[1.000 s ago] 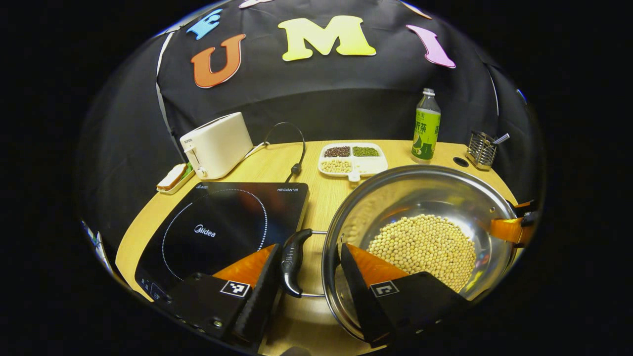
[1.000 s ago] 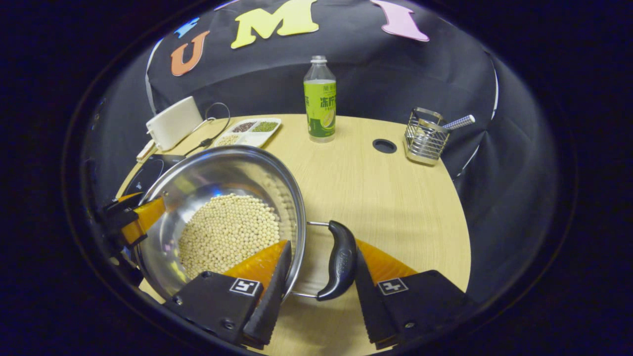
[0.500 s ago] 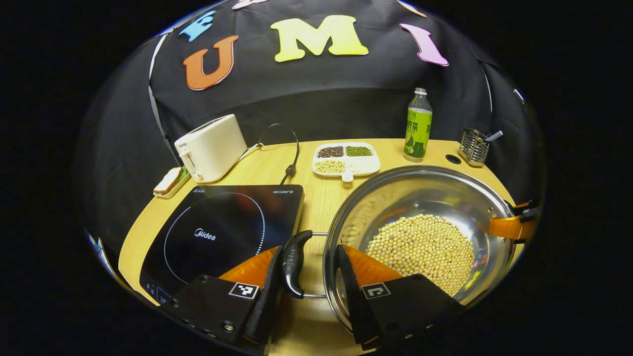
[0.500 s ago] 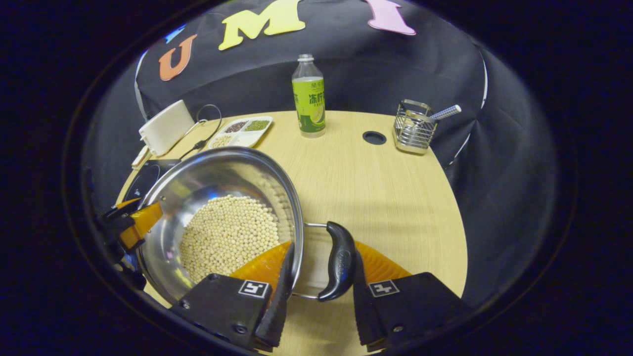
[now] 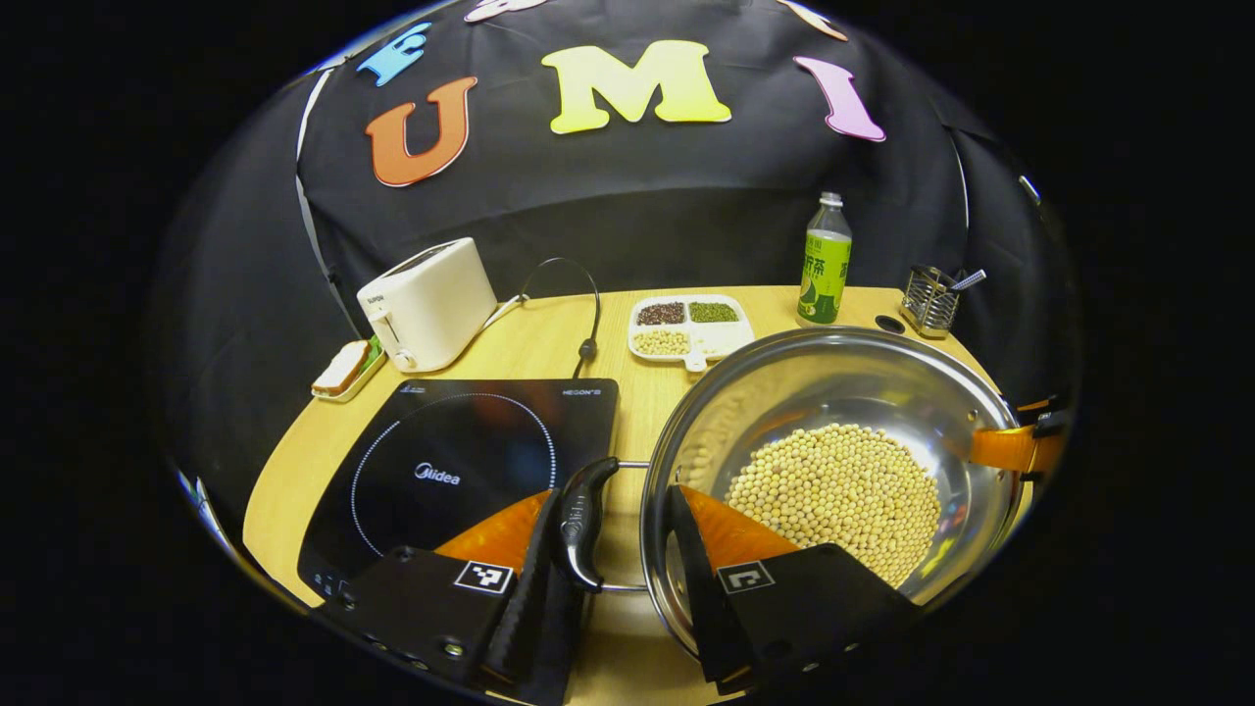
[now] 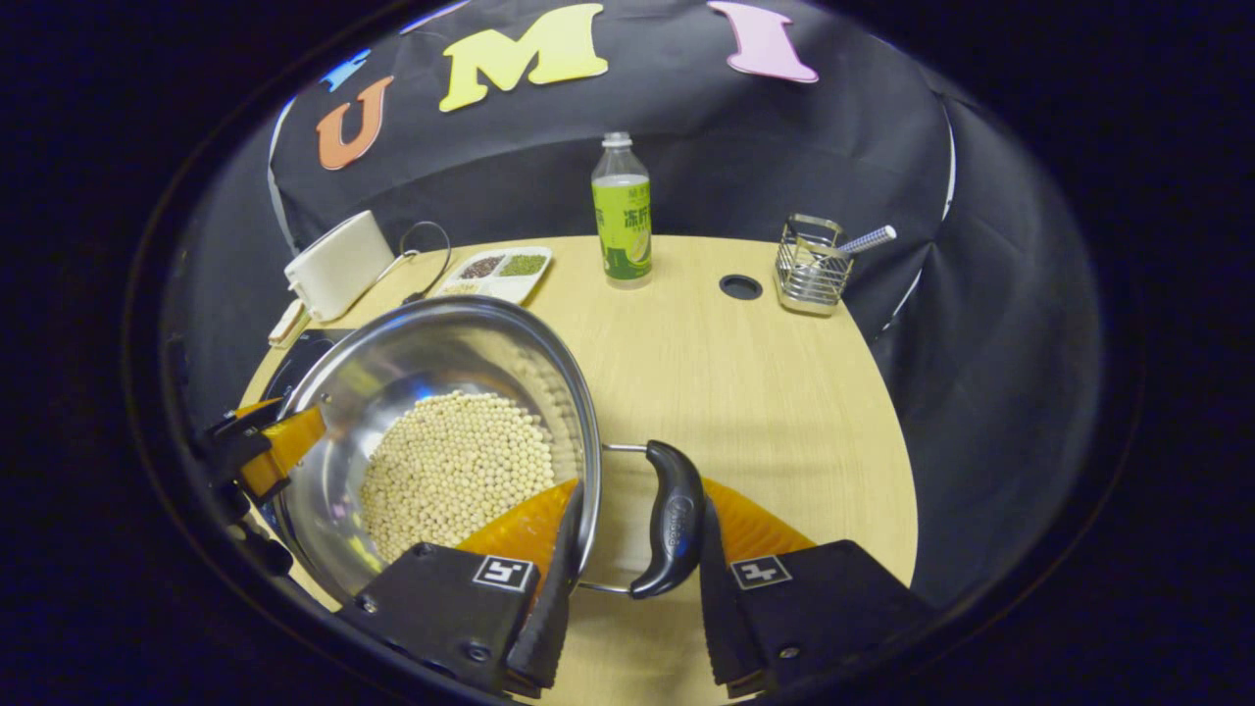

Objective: First push the handle of the pot to place it horizontally, then grasp the pot with both hands and set it on the induction cooktop.

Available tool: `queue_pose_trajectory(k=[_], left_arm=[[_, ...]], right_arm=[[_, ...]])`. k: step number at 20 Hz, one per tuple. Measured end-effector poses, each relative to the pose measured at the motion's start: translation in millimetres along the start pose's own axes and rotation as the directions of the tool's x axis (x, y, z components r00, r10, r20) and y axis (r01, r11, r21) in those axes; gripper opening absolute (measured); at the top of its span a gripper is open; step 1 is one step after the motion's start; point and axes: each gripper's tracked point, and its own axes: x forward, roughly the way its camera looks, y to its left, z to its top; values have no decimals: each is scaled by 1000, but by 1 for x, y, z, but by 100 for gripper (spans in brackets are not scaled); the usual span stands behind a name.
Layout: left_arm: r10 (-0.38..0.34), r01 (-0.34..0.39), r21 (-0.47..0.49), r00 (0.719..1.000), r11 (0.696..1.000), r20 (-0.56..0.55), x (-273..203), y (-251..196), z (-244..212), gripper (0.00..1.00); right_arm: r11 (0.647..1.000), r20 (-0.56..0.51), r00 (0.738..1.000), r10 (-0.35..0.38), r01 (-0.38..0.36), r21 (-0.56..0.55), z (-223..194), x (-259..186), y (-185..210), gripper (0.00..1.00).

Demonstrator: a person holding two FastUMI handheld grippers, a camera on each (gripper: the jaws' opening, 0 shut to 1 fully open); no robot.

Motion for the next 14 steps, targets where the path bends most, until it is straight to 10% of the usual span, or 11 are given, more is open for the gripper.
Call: queue_pose_trajectory(k=[14], left_arm=[[15,-15,28,1000,1000,8,-26,109,6,61]], right_arm=[[999,26,999,23,-24,41,0,-28,113,57]])
